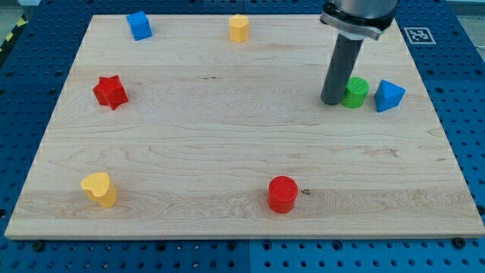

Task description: Keep arm in between green blocks

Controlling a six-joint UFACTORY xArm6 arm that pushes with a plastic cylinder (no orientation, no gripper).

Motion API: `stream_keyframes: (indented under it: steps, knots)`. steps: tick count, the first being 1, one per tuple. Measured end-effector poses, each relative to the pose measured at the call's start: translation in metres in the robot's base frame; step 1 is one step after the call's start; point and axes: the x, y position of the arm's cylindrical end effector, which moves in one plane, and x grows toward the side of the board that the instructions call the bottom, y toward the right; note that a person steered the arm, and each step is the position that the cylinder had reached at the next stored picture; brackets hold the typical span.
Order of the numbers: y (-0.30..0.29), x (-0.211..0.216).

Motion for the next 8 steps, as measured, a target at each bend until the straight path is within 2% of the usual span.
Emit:
stream_keyframes:
  steps: [1, 3, 4, 8]
  knots:
    - [-0.014, -0.032]
    - [-0.014, -0.046]
    - [-0.014, -0.075]
    - [-0.012, -0.075]
